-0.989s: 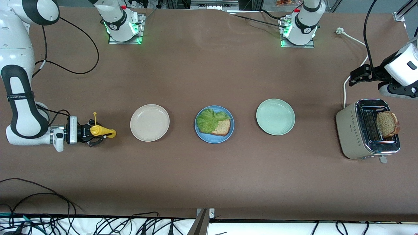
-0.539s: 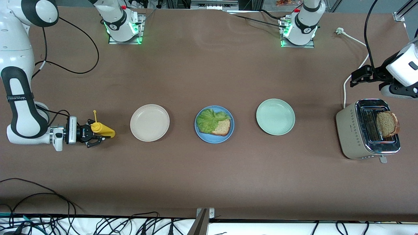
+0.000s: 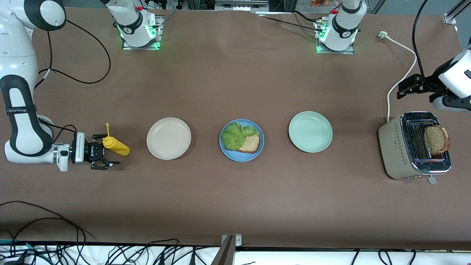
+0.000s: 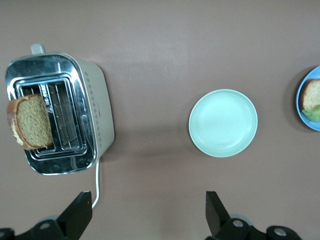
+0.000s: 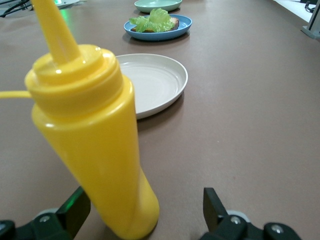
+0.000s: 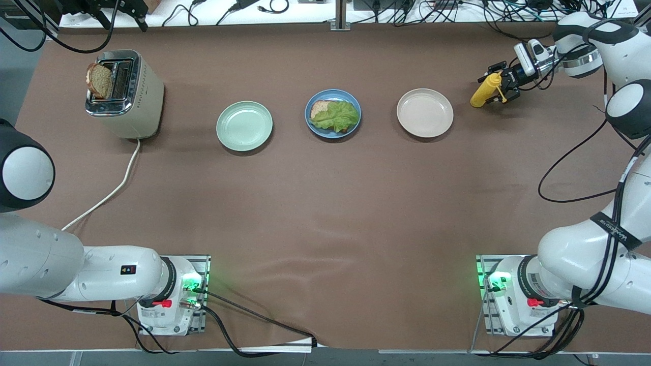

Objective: Make sandwich in blue plate with both arms
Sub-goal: 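Set the mustard bottle upright on the table and open the right gripper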

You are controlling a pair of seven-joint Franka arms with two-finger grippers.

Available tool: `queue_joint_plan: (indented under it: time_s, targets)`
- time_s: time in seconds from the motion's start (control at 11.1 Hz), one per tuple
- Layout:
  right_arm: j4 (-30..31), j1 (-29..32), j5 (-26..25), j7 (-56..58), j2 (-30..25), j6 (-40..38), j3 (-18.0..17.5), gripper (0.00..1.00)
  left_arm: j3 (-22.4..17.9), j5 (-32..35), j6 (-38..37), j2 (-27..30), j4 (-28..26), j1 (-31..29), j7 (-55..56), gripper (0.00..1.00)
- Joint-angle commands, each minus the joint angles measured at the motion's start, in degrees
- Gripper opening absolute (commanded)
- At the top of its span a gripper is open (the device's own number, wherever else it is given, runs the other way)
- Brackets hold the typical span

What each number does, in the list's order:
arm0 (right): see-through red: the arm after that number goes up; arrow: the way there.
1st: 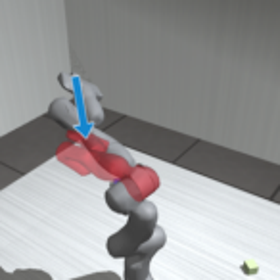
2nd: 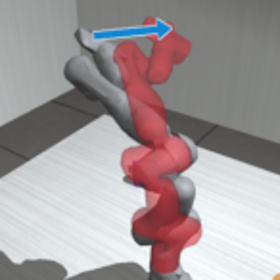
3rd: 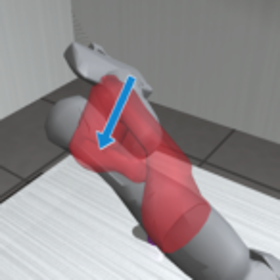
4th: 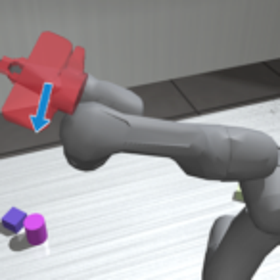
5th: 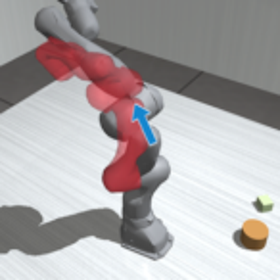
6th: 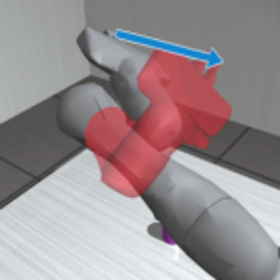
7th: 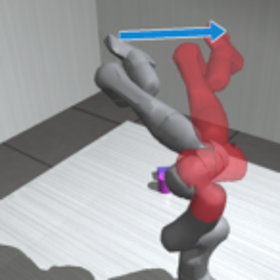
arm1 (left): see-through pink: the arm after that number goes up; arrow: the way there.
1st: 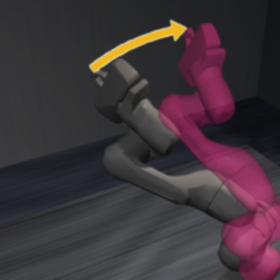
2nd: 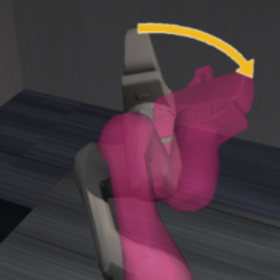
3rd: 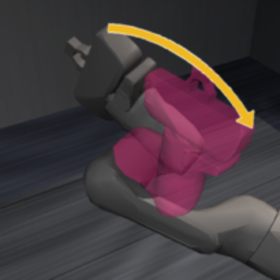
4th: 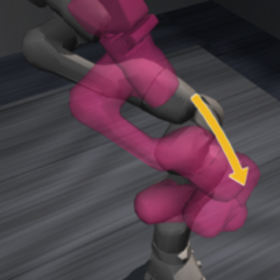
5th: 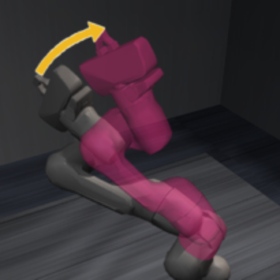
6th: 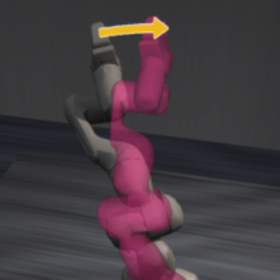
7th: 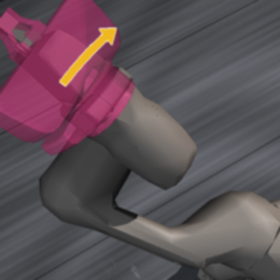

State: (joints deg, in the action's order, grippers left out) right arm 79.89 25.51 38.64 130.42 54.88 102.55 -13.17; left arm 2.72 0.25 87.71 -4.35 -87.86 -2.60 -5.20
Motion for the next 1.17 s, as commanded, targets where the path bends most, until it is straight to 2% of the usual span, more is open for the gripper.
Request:
queue_joint_plan:
  time_s: [0.0,0.54,0.99,1.08]
  targets:
    - [-1.5,0.5,-3.1,0.1,0.3,-0.4,0.8,1.0,-3.2,0.7,2.1,-1.4,0.2,0.2,-0.9,1.0]
    - [-4.6,0.3,-11.1,-2.0,-2.6,-0.7,3.0,1.0,-9.7,2.3,9.5,-6.4,0.3,0.1,-3.1,1.0]
    - [-2.9,-2.8,-18.3,-22.6,-12.6,-0.9,2.9,1.0,-15.9,2.6,16.2,-13.0,0.3,-1.3,-11.7,1.0]
    - [-2.9,-3.7,-20.0,-27.7,-14.3,-1.3,2.9,1.0,-16.2,2.5,16.8,-14.3,0.3,-2.1,-12.1,1.0]
